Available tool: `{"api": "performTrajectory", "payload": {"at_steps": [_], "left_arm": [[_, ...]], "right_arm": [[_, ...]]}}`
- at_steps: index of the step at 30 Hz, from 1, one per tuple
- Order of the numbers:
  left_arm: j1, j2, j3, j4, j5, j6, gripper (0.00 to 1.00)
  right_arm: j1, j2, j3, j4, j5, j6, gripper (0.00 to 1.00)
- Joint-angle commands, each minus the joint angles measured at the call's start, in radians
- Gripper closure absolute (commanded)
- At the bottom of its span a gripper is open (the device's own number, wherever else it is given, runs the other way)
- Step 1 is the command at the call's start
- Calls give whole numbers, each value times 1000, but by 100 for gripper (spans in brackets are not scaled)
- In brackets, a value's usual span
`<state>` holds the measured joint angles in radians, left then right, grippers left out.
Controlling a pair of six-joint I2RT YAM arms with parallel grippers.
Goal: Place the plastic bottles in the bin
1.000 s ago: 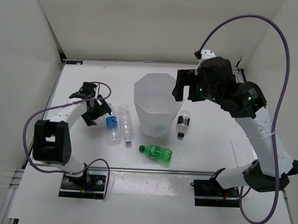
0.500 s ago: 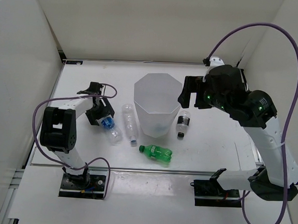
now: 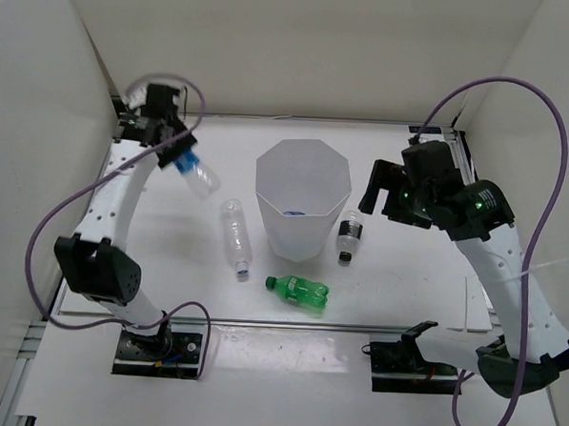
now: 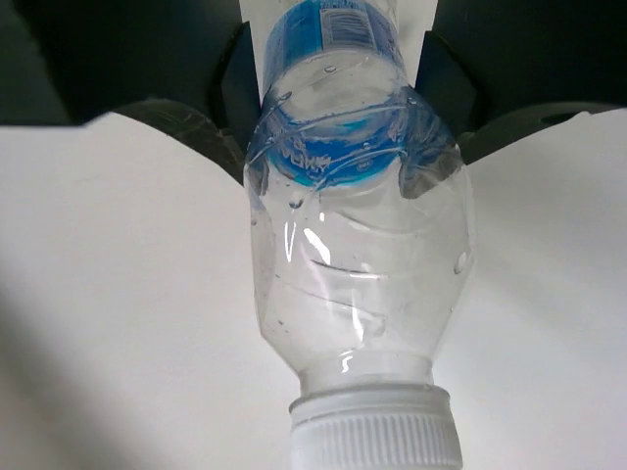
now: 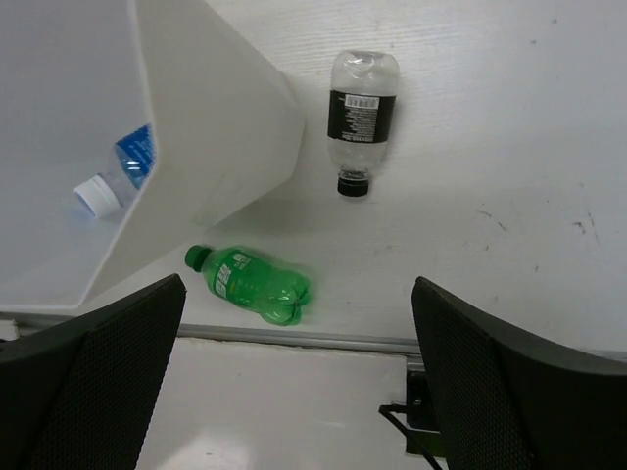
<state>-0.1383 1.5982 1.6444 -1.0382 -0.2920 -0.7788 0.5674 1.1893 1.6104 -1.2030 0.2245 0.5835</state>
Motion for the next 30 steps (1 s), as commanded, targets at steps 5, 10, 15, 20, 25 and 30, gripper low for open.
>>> {"api": "performTrajectory", "payload": {"at_steps": [5,10,15,20,25,30], "left_arm": [[-188,-248,252,288,39,74,34],[-380,-117,327,346,182,188,25],[-575,-29,327,346,88,292,21],[-721,34,350,346,-7,325,6],[-742,-24,361,346,-58,325,0],[-742,-218,275,346,-271,273,0]], "right_arm": [[-201,-75,-223,91,-171,88,0],[-391,-89,-357,200,-373,88,0],[-446,-68,-379,234,-432,66,0],[-446,-30,-423,269,-422,65,0],[-446,38,-495,333,-422,78,0],[-417,186,-546,457,-413,53,0]]}}
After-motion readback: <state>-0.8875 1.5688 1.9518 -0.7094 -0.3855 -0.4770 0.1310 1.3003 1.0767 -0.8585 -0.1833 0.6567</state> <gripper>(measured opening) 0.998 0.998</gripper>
